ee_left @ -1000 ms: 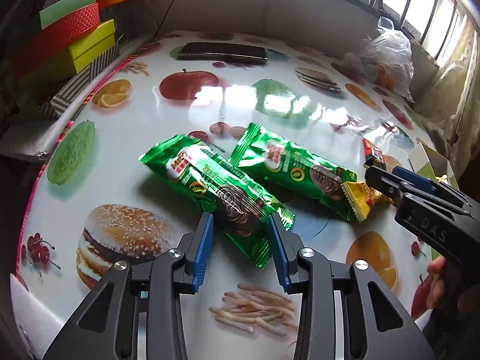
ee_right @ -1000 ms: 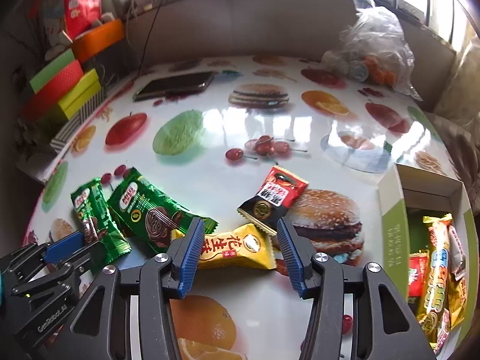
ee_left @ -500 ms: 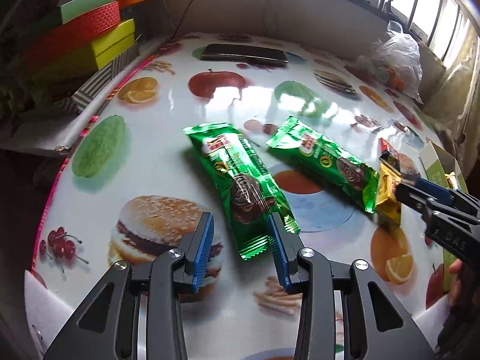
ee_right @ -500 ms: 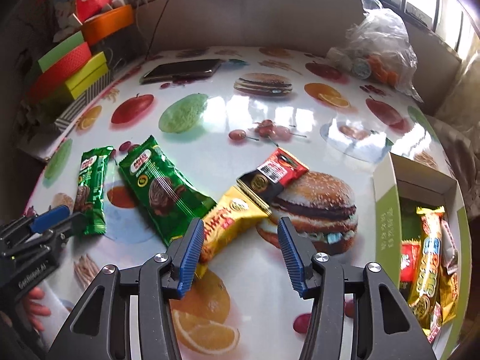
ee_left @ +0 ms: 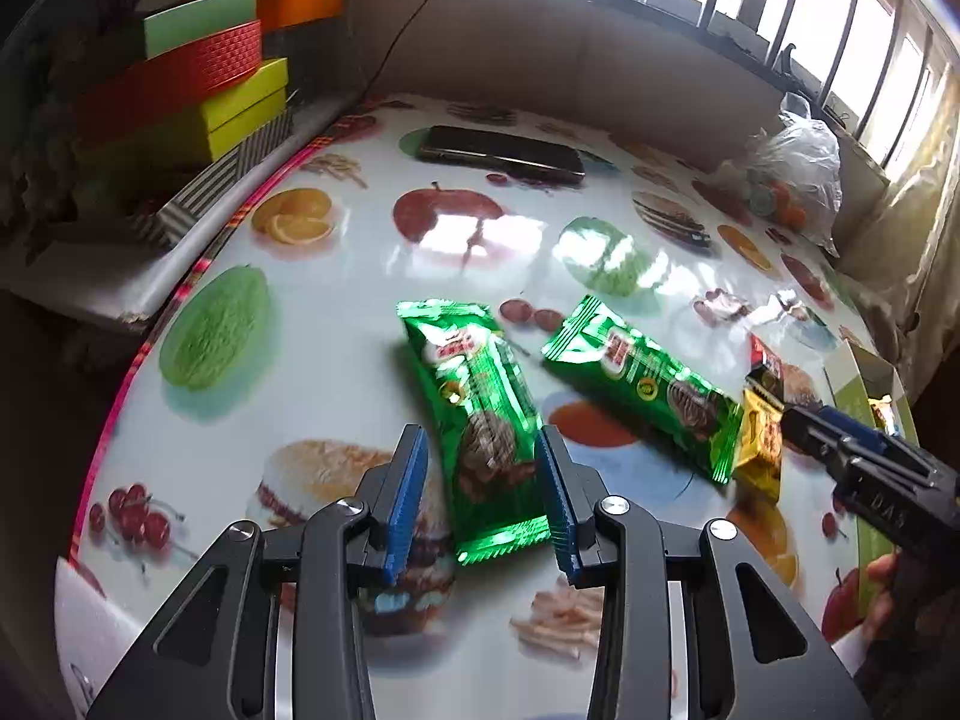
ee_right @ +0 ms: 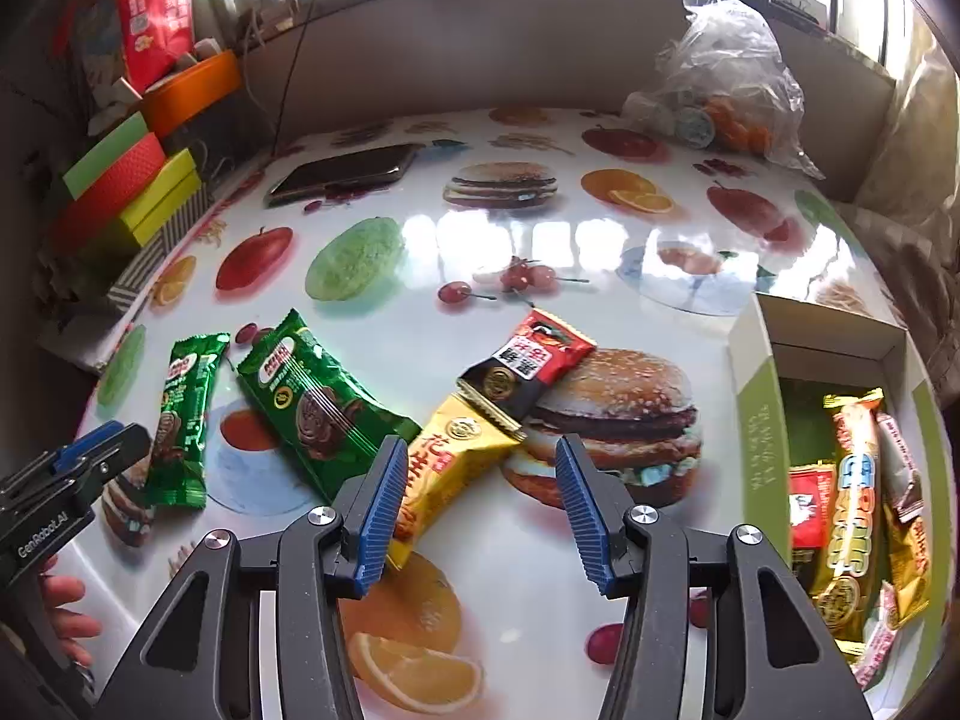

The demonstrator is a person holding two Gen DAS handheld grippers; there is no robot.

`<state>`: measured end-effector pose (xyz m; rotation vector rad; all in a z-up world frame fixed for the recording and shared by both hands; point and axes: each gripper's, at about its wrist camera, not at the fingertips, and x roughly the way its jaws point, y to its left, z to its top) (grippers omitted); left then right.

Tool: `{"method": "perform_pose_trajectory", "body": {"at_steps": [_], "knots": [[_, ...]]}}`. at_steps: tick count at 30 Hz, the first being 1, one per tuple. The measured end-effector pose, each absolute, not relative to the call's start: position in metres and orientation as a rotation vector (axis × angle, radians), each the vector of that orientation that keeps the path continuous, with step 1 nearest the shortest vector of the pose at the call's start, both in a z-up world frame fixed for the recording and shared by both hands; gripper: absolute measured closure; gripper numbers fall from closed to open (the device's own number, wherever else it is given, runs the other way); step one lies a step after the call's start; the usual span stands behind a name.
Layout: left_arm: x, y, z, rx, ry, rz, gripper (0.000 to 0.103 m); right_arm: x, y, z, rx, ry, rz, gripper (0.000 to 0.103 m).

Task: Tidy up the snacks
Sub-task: 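Lower the right gripper onto the yellow peanut candy while the left approaches a green Milo pack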

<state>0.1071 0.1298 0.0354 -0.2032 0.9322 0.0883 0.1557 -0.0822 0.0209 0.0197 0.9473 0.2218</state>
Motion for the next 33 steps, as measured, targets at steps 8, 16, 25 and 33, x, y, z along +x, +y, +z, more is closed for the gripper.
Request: {"method": "perform_pose_trajectory", "body": {"at_steps": [8, 16, 25, 33], "knots": [[0.124, 0.121, 0.023, -0.200, 0.983, 0.069, 0.065, 0.168, -0.079, 0.009, 0.074, 0.988, 0.179, 0.052], [0.136, 0.120, 0.018, -0.174, 1.007, 0.092, 0.064, 0.169, -0.072, 0.003, 0.062, 1.007, 0.195, 0.051], [0.142, 0.118, 0.016, -0.182, 1.004, 0.091, 0.049, 0.169, -0.077, -0.002, 0.034, 1.008, 0.147, 0.051], [0.147, 0.118, 0.008, -0.163, 1.019, 0.122, 0.049, 0.169, -0.080, -0.003, 0.028, 1.005, 0.126, 0.051]]}}
